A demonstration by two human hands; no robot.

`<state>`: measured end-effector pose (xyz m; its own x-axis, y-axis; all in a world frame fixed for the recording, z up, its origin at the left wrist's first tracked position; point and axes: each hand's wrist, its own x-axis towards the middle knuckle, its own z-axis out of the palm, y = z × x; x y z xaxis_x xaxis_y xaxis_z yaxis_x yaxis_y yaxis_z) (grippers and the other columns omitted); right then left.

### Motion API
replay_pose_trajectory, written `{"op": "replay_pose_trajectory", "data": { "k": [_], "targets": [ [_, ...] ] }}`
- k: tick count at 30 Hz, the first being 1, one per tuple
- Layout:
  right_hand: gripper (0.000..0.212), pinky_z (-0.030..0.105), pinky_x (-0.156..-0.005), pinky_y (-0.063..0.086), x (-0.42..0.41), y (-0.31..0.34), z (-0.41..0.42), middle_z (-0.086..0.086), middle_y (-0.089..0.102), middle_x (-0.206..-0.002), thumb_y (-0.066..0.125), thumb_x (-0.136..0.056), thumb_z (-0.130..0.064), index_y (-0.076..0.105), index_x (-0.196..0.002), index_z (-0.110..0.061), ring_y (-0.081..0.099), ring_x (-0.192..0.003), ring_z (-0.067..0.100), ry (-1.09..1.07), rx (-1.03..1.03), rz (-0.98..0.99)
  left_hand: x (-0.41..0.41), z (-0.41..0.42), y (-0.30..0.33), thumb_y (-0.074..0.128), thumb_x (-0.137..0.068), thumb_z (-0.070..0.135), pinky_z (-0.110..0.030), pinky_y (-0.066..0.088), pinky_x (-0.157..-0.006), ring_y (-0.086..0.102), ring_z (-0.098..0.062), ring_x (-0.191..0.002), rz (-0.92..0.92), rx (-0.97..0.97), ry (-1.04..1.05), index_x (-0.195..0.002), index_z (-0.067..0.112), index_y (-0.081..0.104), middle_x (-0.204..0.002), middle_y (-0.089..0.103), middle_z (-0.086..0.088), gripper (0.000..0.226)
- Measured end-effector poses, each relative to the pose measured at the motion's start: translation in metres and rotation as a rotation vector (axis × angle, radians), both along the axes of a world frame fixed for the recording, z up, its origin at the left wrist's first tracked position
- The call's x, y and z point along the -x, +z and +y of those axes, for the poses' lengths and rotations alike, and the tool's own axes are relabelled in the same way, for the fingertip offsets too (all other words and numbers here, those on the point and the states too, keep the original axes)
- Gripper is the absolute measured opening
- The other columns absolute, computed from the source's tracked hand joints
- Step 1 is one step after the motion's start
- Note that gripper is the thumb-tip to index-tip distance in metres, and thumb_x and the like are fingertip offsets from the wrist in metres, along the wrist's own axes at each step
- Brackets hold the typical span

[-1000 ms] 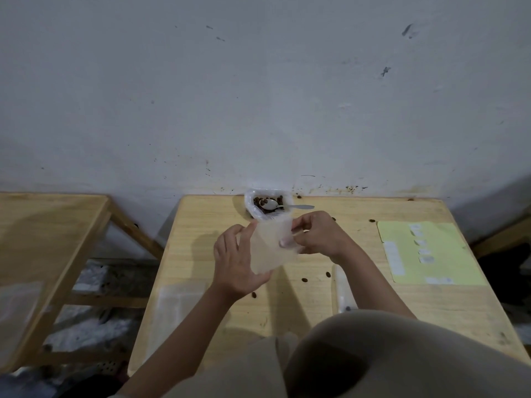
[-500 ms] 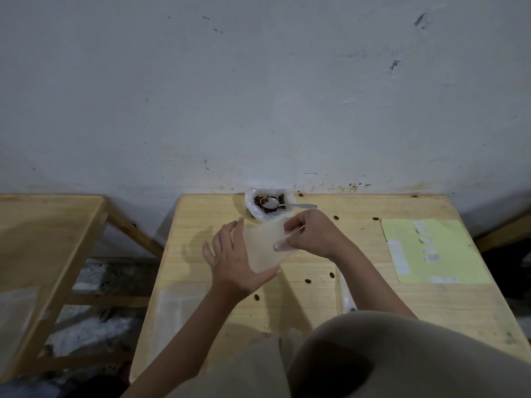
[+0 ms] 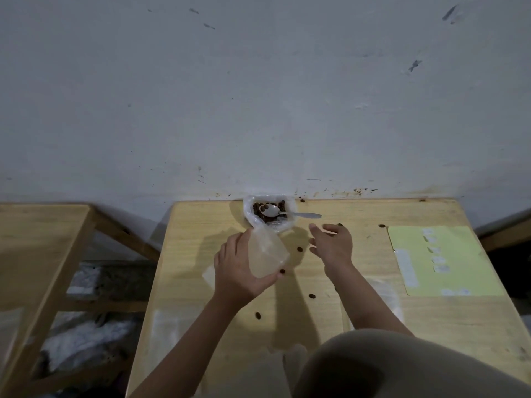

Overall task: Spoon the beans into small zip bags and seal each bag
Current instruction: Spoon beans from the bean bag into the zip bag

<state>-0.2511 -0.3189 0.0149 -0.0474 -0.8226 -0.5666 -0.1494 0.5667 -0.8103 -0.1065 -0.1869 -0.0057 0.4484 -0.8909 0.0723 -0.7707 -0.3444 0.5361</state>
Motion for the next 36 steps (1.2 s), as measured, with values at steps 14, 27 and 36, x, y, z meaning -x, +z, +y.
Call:
{"op": "replay_pose_trajectory", "data": {
  "k": [14,27,36],
  "targets": [
    [0.012,0.030,-0.060,0.054,-0.049,-0.030,-0.041,0.006,0.066,-0.084,0.059,-0.092,-0.019,0.066,-0.098,-0.012,0.064,-0.068,0.017,0.043,0.066,-0.107,-0.037,-0.045,-0.010,0.073,-0.047,0.072,-0.045,0.030,-0.110,0.020,-0.018,-0.137,0.365,-0.330,-0.133,-0.150,0.028,0.002,-0.149,0.016,0.004,0.133],
    [0.026,0.039,-0.066,0.055,-0.052,-0.043,-0.027,0.006,0.071,-0.080,0.057,-0.092,-0.019,0.068,-0.069,-0.026,0.065,-0.074,0.030,0.127,0.121,0.025,-0.035,-0.047,-0.014,0.076,-0.050,0.070,-0.037,0.027,-0.109,0.013,-0.012,-0.139,0.448,-0.279,-0.183,-0.150,0.029,0.002,-0.149,0.006,0.016,0.132],
    [0.016,0.029,-0.053,0.046,-0.029,-0.027,-0.025,0.005,0.068,-0.079,0.056,-0.092,-0.011,0.071,-0.096,-0.006,0.053,-0.059,0.016,-0.065,0.014,-0.152,-0.035,-0.033,-0.013,0.079,-0.050,0.065,-0.036,0.031,-0.107,0.021,-0.016,-0.130,0.401,-0.285,-0.109,-0.150,0.032,0.002,-0.137,0.016,0.008,0.130]
  ]
}}
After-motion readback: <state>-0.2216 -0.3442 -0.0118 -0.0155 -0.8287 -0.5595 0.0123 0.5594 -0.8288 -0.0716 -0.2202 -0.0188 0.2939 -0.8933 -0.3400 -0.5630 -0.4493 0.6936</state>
